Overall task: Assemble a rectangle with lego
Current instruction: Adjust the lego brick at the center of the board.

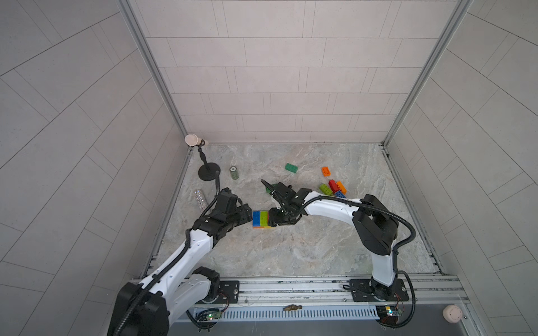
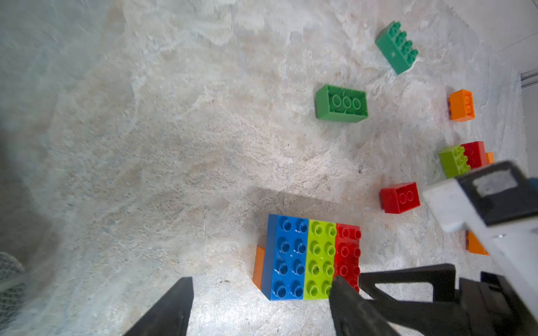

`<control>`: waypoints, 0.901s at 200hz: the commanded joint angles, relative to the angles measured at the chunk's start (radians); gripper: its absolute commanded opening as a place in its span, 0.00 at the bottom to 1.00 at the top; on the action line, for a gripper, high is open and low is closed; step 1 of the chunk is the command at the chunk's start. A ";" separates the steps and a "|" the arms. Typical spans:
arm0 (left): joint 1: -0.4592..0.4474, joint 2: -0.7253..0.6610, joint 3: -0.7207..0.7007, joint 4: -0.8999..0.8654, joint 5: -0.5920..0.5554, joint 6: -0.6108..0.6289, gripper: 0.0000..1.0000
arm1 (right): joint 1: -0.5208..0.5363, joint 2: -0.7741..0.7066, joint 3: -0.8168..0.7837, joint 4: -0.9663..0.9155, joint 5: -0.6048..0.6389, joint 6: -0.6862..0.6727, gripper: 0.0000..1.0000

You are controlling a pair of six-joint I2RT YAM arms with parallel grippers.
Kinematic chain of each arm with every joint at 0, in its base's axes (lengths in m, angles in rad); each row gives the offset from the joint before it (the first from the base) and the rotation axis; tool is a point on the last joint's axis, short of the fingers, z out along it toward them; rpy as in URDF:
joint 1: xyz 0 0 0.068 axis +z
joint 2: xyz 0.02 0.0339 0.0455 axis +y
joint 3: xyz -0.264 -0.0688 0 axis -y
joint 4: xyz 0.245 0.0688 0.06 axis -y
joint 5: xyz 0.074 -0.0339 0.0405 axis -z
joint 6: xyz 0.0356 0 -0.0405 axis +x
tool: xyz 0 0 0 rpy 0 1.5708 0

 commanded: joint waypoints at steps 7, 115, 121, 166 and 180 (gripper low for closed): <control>0.010 -0.042 0.045 -0.104 -0.078 0.047 0.79 | 0.064 -0.095 -0.040 -0.056 0.114 0.020 0.52; 0.151 -0.106 0.106 -0.178 -0.089 0.139 0.79 | 0.174 0.135 0.108 -0.015 0.257 -0.038 0.33; 0.153 -0.109 0.105 -0.180 -0.087 0.137 0.79 | 0.173 0.142 0.114 -0.013 0.258 -0.037 0.32; 0.155 -0.111 0.102 -0.177 -0.088 0.139 0.79 | 0.142 0.194 0.170 -0.011 0.265 -0.040 0.32; 0.154 -0.108 0.106 -0.180 -0.087 0.142 0.79 | 0.132 0.216 0.202 -0.019 0.270 -0.048 0.31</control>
